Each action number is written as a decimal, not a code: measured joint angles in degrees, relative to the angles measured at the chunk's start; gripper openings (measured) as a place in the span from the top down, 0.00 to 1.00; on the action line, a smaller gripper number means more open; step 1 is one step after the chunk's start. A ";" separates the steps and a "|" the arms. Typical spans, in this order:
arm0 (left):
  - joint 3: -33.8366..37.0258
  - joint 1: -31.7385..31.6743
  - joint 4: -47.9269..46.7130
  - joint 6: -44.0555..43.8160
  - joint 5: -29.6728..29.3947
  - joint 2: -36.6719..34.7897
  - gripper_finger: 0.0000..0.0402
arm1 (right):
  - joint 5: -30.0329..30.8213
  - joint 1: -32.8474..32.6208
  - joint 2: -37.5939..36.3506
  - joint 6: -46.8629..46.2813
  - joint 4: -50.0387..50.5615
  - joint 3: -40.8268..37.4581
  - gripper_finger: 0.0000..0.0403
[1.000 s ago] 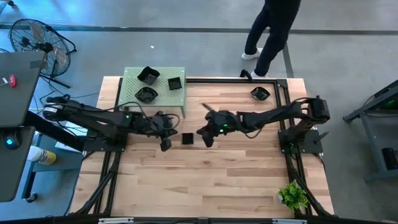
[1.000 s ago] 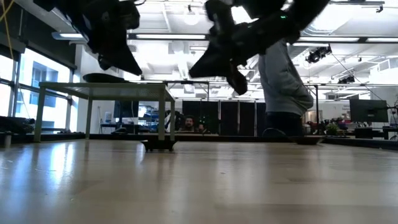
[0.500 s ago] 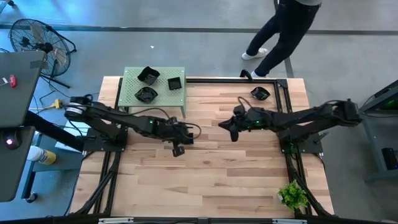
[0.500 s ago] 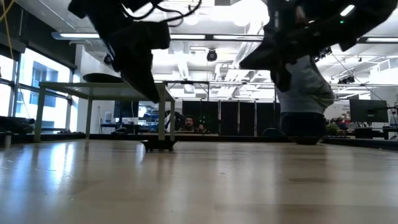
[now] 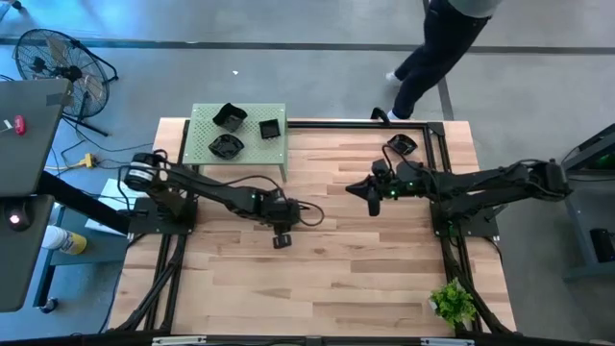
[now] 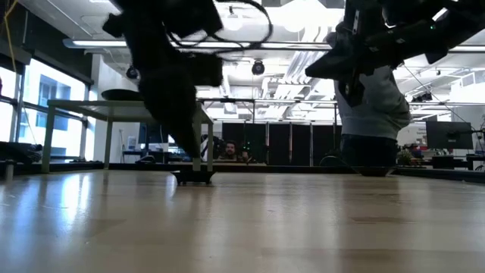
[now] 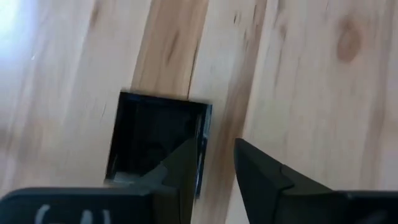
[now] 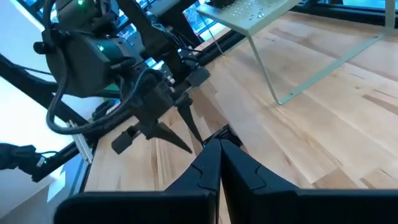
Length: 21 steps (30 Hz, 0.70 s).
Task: Pick & Place Mini shaped plates
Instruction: Stack the black square plate on the black square plate on the shelf
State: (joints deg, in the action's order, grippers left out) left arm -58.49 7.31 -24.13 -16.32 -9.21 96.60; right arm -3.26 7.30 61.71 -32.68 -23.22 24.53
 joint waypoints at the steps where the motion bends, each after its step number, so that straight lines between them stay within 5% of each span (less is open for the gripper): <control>1: -0.12 -0.02 0.67 0.02 -0.04 0.56 0.74 | -0.40 0.24 -0.04 0.16 -0.02 0.00 0.99; 16: 0.10 -0.09 1.15 3.02 -3.38 3.86 0.74 | -1.32 1.71 -0.47 3.18 0.07 0.02 0.99; 21: 0.01 -0.11 1.12 3.02 -4.85 3.84 0.83 | -1.41 2.50 -0.54 3.18 0.22 0.02 0.99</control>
State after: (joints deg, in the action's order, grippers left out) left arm -58.48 7.20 -23.01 -13.30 -14.06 100.44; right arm -4.67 9.80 61.17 -29.50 -23.01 24.56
